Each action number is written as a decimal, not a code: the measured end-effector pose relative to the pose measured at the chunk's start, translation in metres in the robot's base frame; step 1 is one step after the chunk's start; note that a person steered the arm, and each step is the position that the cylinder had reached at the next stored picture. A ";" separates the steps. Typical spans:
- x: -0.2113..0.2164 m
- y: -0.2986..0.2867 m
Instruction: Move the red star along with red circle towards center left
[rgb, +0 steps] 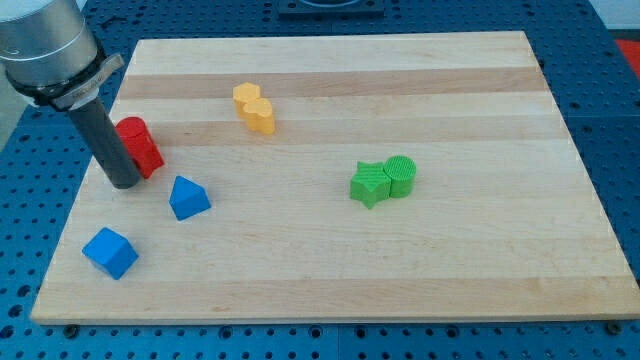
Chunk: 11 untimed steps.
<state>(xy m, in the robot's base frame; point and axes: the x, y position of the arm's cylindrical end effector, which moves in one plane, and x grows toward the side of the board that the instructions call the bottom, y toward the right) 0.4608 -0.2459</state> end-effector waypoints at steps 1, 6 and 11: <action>0.019 0.000; -0.022 0.049; -0.045 0.121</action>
<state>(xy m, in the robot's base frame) 0.4155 -0.1252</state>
